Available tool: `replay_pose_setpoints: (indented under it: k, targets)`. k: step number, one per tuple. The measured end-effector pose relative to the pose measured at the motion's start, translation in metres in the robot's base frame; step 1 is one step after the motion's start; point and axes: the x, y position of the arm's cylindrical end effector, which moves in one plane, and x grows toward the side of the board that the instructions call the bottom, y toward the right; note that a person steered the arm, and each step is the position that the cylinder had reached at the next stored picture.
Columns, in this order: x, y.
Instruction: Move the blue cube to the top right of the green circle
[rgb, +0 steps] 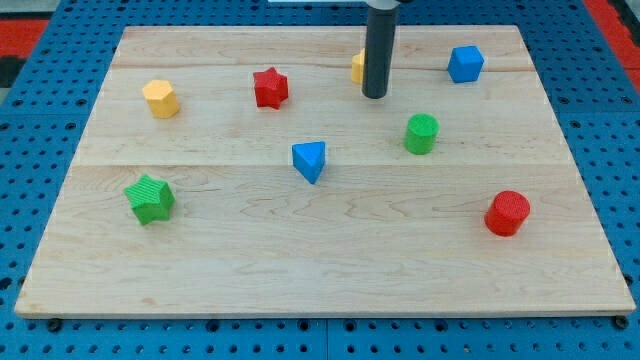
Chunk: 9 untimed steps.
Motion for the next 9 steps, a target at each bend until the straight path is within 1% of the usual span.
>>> replay_pose_setpoints:
  k: [1, 2, 4, 5, 7, 9]
  targets:
    - [0.011, 0.028]
    - [0.013, 0.062]
    - [0.009, 0.130]
    - [0.005, 0.150]
    - [-0.015, 0.174]
    - [-0.041, 0.180]
